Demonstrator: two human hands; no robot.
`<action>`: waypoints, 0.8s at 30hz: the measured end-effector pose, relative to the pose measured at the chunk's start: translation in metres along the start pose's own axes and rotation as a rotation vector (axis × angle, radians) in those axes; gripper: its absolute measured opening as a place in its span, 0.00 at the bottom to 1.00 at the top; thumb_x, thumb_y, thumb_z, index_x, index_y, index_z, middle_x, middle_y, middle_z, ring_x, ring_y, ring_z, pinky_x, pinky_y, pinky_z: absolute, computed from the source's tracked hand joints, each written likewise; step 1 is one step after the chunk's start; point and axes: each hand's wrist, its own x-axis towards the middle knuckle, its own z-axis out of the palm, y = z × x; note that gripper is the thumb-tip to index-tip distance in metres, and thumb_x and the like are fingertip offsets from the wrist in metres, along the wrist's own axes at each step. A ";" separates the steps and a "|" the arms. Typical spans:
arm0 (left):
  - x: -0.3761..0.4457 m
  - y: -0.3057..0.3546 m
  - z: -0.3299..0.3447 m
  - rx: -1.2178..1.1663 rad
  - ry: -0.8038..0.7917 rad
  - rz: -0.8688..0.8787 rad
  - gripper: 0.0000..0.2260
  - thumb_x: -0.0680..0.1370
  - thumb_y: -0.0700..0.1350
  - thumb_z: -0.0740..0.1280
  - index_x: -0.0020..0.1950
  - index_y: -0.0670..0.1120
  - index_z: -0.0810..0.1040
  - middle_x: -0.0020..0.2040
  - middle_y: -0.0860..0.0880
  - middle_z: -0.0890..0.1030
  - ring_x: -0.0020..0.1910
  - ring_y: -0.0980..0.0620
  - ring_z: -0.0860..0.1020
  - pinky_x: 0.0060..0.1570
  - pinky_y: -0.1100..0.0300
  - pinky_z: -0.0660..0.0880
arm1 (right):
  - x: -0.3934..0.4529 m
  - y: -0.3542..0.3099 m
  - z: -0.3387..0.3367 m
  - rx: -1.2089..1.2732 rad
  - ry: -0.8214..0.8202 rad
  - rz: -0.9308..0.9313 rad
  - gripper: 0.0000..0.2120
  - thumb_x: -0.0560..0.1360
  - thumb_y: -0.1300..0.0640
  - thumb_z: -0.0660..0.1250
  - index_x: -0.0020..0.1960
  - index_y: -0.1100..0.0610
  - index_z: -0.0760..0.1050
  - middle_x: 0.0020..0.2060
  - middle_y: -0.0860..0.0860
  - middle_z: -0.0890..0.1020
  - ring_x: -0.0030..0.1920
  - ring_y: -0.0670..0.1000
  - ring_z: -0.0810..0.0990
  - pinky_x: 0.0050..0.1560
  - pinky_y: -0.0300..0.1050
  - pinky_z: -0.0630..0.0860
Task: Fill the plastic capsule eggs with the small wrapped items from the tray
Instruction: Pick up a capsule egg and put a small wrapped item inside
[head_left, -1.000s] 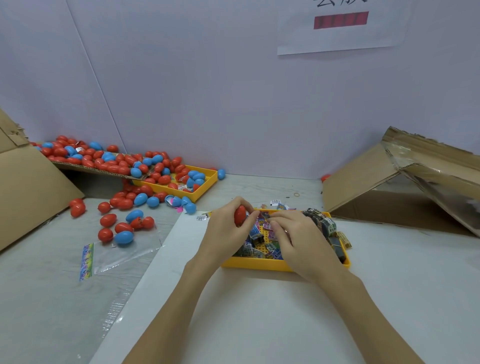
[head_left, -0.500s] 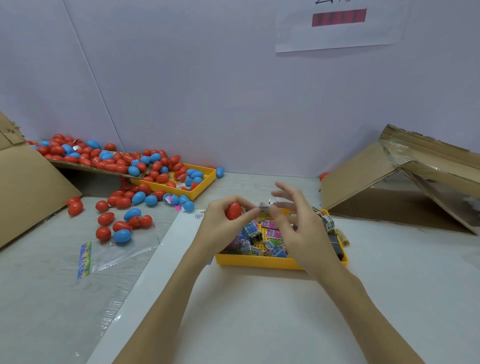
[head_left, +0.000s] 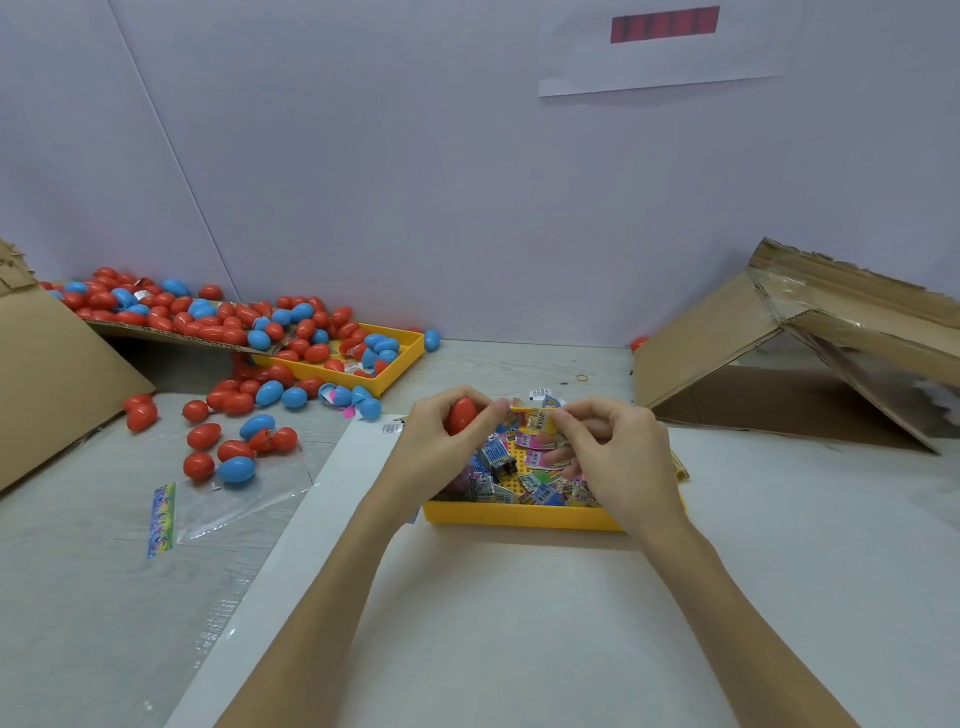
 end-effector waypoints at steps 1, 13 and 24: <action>0.001 -0.002 -0.002 0.016 -0.018 0.016 0.08 0.76 0.57 0.71 0.48 0.54 0.81 0.41 0.62 0.81 0.44 0.62 0.80 0.41 0.68 0.77 | 0.000 -0.001 -0.001 0.001 0.001 0.001 0.03 0.80 0.58 0.70 0.50 0.57 0.82 0.35 0.49 0.87 0.33 0.48 0.87 0.31 0.39 0.81; -0.002 -0.003 0.001 0.165 -0.110 0.125 0.07 0.74 0.59 0.73 0.49 0.61 0.81 0.46 0.63 0.82 0.51 0.65 0.79 0.43 0.73 0.75 | 0.001 -0.002 -0.002 -0.061 -0.151 -0.012 0.01 0.77 0.55 0.74 0.48 0.50 0.84 0.36 0.48 0.85 0.40 0.46 0.84 0.43 0.40 0.80; -0.003 0.003 0.010 -0.067 -0.041 -0.032 0.04 0.77 0.51 0.74 0.49 0.54 0.81 0.42 0.63 0.80 0.47 0.60 0.80 0.40 0.72 0.76 | -0.001 -0.010 0.000 0.618 -0.212 0.435 0.14 0.74 0.56 0.75 0.57 0.60 0.82 0.41 0.51 0.87 0.44 0.47 0.86 0.45 0.39 0.82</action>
